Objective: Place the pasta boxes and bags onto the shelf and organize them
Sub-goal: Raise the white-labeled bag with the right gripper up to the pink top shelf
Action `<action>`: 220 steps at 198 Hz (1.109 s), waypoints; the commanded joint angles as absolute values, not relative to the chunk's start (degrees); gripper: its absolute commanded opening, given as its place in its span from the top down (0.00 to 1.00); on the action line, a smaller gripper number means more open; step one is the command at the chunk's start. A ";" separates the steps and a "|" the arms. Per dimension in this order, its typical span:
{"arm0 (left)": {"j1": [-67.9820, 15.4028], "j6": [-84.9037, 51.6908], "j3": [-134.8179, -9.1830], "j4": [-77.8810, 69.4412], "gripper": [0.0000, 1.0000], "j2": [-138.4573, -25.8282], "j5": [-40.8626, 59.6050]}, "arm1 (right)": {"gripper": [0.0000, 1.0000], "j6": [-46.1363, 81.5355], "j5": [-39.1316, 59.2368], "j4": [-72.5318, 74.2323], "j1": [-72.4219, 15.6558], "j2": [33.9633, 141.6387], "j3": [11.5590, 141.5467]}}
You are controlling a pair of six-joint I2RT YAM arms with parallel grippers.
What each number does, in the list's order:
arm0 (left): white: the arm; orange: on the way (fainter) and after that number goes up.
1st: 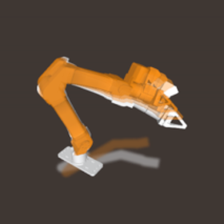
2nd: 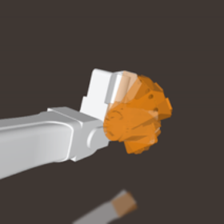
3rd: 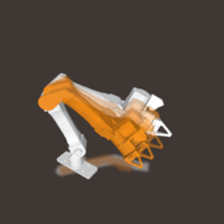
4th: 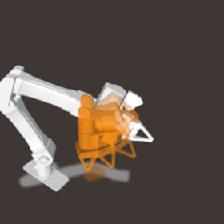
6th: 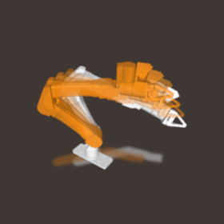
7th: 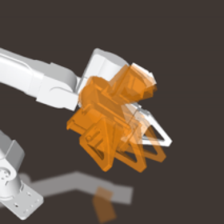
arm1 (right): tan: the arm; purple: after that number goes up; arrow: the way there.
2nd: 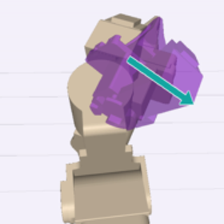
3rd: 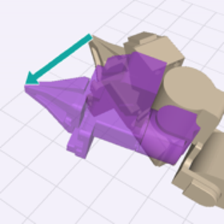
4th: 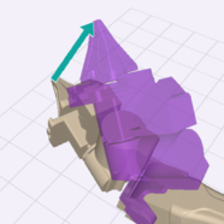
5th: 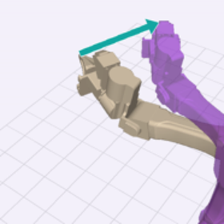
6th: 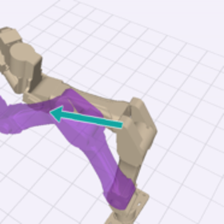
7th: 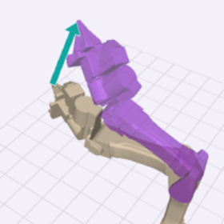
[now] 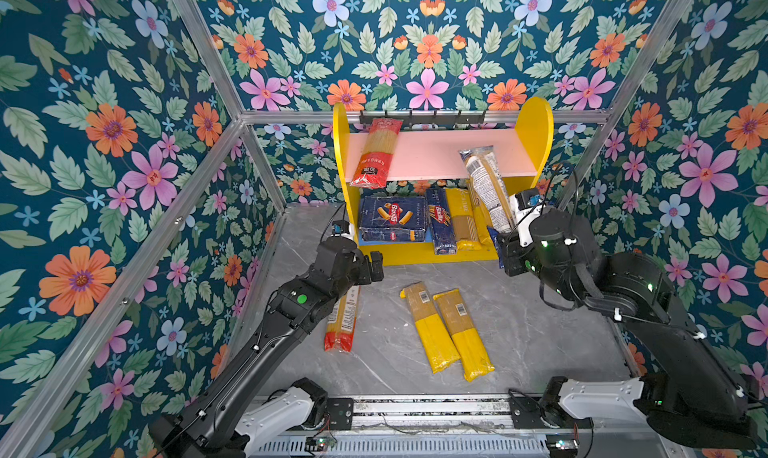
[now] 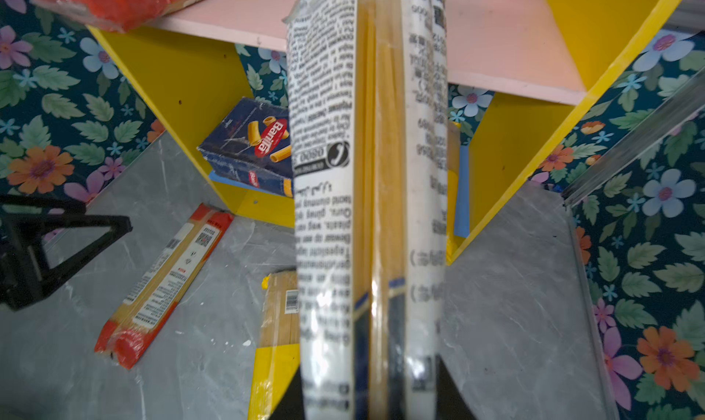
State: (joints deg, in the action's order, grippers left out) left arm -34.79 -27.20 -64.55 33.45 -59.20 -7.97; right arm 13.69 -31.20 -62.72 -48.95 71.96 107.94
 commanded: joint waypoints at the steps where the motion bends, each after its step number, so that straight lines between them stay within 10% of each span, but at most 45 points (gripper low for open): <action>1: -35.36 -25.89 -65.80 30.76 0.01 -60.52 -7.78 | 0.91 7.31 -30.73 -57.27 -45.73 76.03 115.58; 85: -51.26 -22.12 -75.13 30.06 0.00 -72.00 -18.99 | 0.90 1.38 -16.33 -67.28 -25.14 108.17 159.07; 220: -53.88 -20.11 -79.57 29.97 0.00 -77.82 -22.70 | 0.80 -2.48 -9.88 -58.88 -12.92 115.06 158.62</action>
State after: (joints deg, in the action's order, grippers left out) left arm -53.91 -20.82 -78.32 30.87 -77.01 -21.87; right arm -1.85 -10.68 -65.67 -13.17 114.52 158.52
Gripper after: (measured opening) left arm 0.996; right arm 0.291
